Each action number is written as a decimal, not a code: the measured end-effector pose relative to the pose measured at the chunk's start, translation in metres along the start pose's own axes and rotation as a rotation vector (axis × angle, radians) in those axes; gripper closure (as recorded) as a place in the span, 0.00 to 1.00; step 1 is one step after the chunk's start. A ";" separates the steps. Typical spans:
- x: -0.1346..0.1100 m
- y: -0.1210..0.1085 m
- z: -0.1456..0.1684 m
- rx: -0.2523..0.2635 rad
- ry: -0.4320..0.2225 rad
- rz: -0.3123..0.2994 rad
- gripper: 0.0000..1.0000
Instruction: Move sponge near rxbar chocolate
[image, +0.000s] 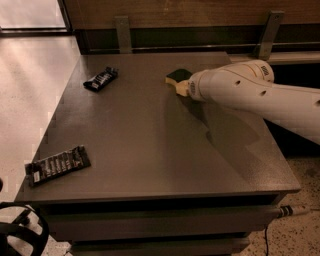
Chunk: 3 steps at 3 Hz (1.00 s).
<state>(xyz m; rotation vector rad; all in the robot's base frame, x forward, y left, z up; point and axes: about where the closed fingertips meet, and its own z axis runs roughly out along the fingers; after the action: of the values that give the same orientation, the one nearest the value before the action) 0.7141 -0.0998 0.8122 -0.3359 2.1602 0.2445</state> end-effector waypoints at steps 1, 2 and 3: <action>-0.001 0.001 -0.001 -0.001 -0.001 -0.001 1.00; -0.005 0.002 0.000 -0.015 -0.007 -0.009 1.00; -0.012 -0.005 -0.003 -0.046 -0.017 -0.013 1.00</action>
Offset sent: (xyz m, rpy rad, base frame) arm 0.0091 -0.0037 0.0066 0.0104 -0.0108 0.0409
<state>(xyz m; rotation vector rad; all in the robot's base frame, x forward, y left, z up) 0.7200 -0.1040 0.8233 -0.3720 2.1378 0.2889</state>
